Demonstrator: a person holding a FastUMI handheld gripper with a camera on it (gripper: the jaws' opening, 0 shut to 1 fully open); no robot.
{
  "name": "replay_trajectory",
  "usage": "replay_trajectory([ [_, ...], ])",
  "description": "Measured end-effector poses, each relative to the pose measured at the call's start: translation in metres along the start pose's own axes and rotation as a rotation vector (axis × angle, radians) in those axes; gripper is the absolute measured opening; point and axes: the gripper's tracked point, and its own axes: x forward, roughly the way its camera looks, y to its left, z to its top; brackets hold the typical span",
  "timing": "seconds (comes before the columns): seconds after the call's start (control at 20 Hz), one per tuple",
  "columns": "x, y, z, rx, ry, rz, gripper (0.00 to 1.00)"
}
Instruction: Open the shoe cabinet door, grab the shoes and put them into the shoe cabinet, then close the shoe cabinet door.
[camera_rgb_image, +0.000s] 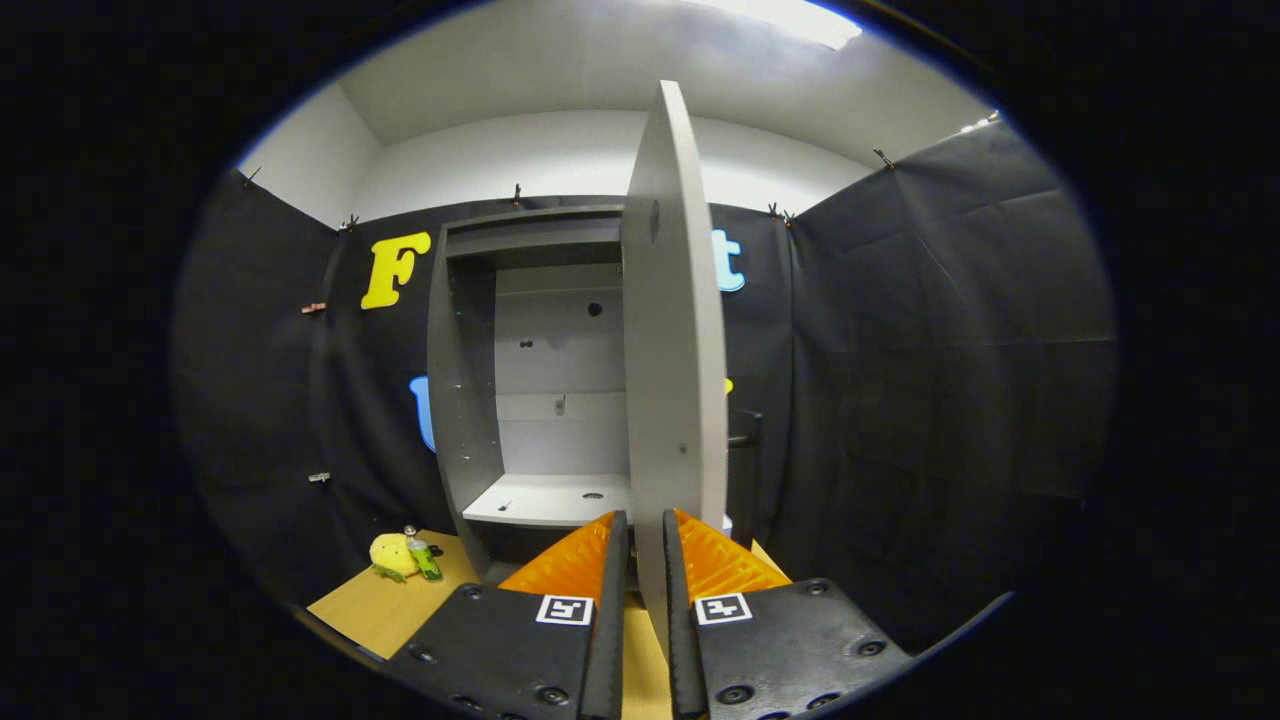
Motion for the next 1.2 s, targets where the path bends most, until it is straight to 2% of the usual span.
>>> replay_trajectory([
  [0.3,-0.003,0.022,-0.019,0.002,0.039,0.044,0.22],
  [0.55,0.004,0.063,-0.065,-0.01,0.128,0.113,0.23],
  [0.8,0.015,0.103,-0.154,-0.026,0.285,0.111,0.23],
  [1.2,0.019,0.157,-0.344,-0.019,0.65,0.061,0.23],
])
